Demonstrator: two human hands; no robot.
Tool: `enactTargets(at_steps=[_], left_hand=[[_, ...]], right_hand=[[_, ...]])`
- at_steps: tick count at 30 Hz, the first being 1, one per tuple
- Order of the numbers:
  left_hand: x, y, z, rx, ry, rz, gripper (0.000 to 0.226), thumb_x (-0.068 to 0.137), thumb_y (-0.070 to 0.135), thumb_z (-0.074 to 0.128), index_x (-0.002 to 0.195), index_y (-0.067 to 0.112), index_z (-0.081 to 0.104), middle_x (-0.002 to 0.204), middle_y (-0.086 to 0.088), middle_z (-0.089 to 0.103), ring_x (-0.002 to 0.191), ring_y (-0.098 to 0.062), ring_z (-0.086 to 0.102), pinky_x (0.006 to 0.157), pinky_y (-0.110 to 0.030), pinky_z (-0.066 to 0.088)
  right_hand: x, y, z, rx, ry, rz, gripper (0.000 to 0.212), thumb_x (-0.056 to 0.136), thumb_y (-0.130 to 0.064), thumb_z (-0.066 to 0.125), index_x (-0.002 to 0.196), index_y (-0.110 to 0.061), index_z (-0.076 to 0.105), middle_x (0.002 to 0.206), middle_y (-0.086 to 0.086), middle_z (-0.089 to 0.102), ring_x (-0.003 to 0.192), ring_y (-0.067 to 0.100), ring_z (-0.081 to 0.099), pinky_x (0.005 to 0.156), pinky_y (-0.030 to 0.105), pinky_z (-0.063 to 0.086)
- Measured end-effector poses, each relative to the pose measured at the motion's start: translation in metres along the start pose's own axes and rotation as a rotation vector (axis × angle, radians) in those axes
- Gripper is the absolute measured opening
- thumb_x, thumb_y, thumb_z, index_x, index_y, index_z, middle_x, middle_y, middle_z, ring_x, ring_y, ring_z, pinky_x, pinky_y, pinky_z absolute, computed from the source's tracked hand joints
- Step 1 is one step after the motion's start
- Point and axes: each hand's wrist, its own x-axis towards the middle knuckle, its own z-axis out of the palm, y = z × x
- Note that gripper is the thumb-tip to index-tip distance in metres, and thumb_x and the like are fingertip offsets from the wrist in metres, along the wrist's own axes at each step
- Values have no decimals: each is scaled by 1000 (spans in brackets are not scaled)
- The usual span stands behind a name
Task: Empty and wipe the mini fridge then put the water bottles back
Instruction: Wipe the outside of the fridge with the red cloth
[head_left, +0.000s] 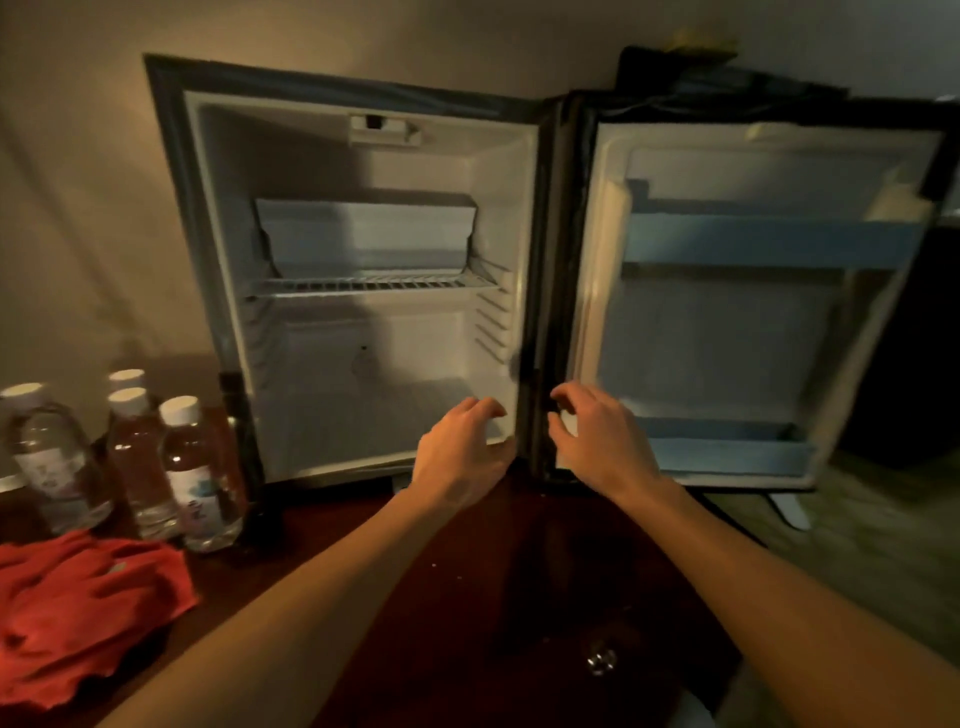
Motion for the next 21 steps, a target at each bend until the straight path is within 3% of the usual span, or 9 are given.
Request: enactTargets(at_steps=[4, 11, 16, 21], left_hand=[[2, 63, 37, -53, -15, 175, 26, 87, 36, 63, 112, 28, 60, 111, 7, 61, 105, -17, 59, 81, -34, 48], [5, 159, 96, -74, -30, 353, 30, 91, 37, 59, 118, 22, 61, 117, 5, 62, 109, -17, 57, 87, -35, 49], [13, 210, 135, -78, -82, 379, 35, 92, 37, 58, 123, 21, 61, 123, 4, 62, 115, -17, 54, 93, -34, 46], [20, 251, 169, -74, -193, 302, 48, 93, 43, 56, 134, 18, 56, 132, -1, 60, 126, -20, 49, 102, -36, 43]], right_hand=[[-29, 22, -36, -92, 188, -122, 11, 85, -12, 67, 96, -12, 64, 86, 3, 65, 81, 20, 59, 68, 28, 46], [-71, 122, -99, -167, 259, 113, 11, 89, -19, 62, 99, -15, 61, 89, 2, 63, 85, 21, 61, 66, 34, 51], [-90, 188, -132, -130, 289, 262, 9, 91, -21, 61, 99, -17, 58, 89, -7, 53, 84, 12, 54, 70, 25, 41], [-88, 245, -152, -25, 372, 371, 17, 93, -24, 60, 105, -14, 54, 96, -2, 54, 88, 16, 55, 75, 26, 41]])
